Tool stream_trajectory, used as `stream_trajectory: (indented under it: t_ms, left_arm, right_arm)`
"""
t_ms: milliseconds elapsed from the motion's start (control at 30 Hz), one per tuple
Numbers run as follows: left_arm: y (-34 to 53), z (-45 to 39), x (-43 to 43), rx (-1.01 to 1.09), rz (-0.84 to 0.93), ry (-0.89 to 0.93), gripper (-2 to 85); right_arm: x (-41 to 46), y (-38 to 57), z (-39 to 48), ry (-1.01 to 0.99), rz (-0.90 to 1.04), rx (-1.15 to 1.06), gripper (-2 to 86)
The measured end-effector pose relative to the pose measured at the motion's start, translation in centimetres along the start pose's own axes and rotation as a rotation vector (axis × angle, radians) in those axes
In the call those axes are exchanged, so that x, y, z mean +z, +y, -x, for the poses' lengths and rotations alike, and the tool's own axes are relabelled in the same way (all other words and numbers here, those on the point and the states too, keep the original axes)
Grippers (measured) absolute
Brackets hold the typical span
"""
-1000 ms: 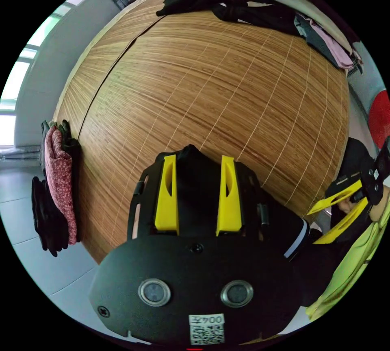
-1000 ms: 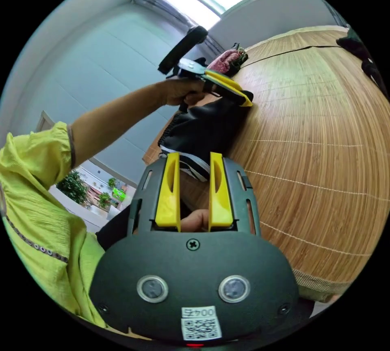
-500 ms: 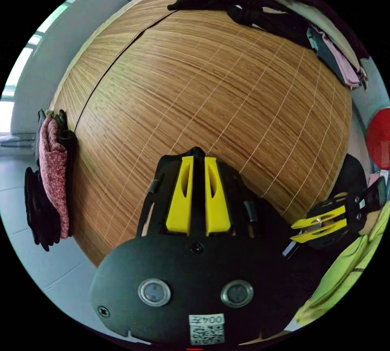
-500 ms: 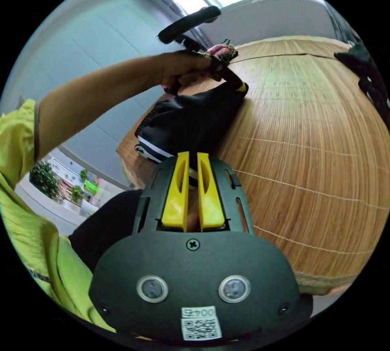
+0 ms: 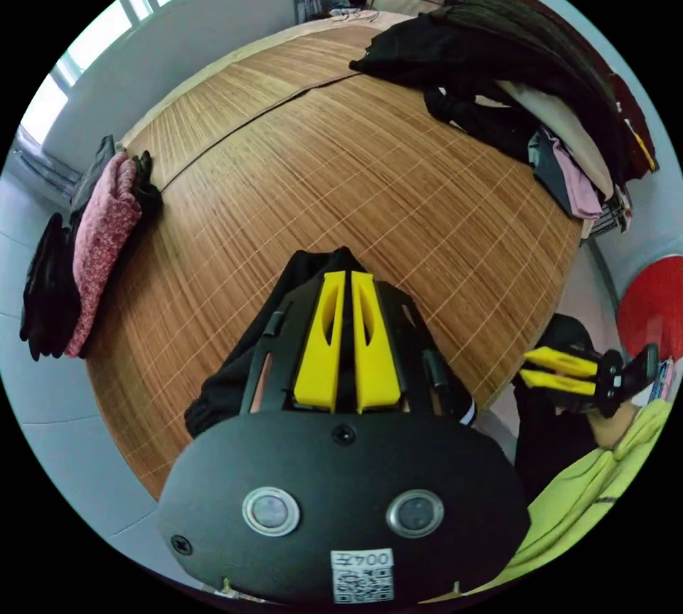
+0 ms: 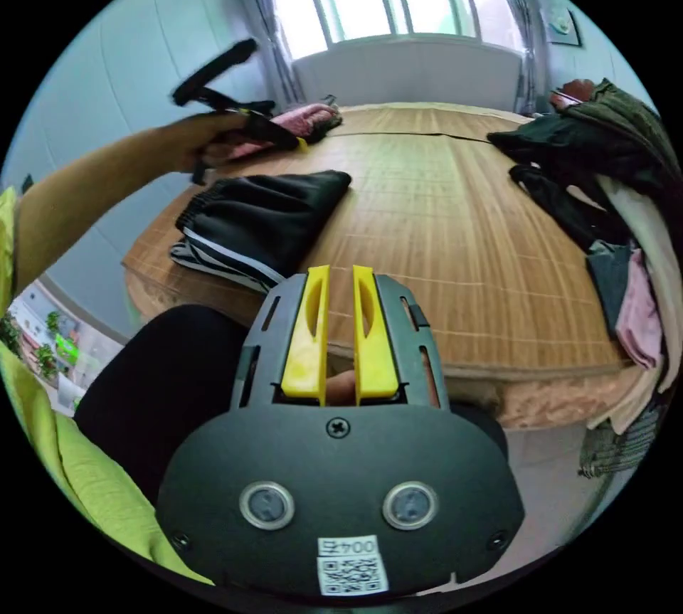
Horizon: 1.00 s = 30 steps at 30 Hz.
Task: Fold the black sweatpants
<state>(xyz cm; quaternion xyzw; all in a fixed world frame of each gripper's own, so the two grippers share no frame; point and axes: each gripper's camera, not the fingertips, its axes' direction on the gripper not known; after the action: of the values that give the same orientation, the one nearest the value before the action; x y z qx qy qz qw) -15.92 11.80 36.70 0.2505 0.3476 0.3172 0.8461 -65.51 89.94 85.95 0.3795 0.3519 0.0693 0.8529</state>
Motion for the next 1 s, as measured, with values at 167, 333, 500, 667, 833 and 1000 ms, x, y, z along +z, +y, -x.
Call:
stream_trajectory:
  t_ms: [167, 333, 500, 667, 833, 1000]
  left_arm:
    - [14.7, -0.1, -2.2, -0.112, -0.059, -0.149, 0.6]
    - [25.4, 1.3, 0.9, -0.299, -0.092, -0.160, 0.6]
    - [28.8, 1.0, 2.8, -0.313, -0.154, -0.224, 0.6]
    - [32.1, 3.0, 2.3, -0.410, -0.176, -0.141, 0.9]
    - [42.0, 5.8, -1.4, -0.690, -0.335, -0.016, 2.5]
    - [50.6, 11.1, 2.8, -1.096, -0.274, 0.250, 9.4]
  right_arm:
    - [2.2, 1.0, 3.3, 0.217, 0.162, -0.037, 5.0]
    - [7.5, 2.2, 6.3, 0.362, 0.254, -0.113, 1.7]
    - [8.1, 0.8, 5.0, 0.301, 0.313, -0.022, -0.1]
    - [4.8, -7.0, 3.6, 0.190, 0.101, -0.037, 0.6]
    - [9.0, -18.1, 3.7, -0.025, 0.082, -0.100, 10.2]
    - [18.8, -25.9, 5.4, -0.107, 0.225, -0.219, 14.5]
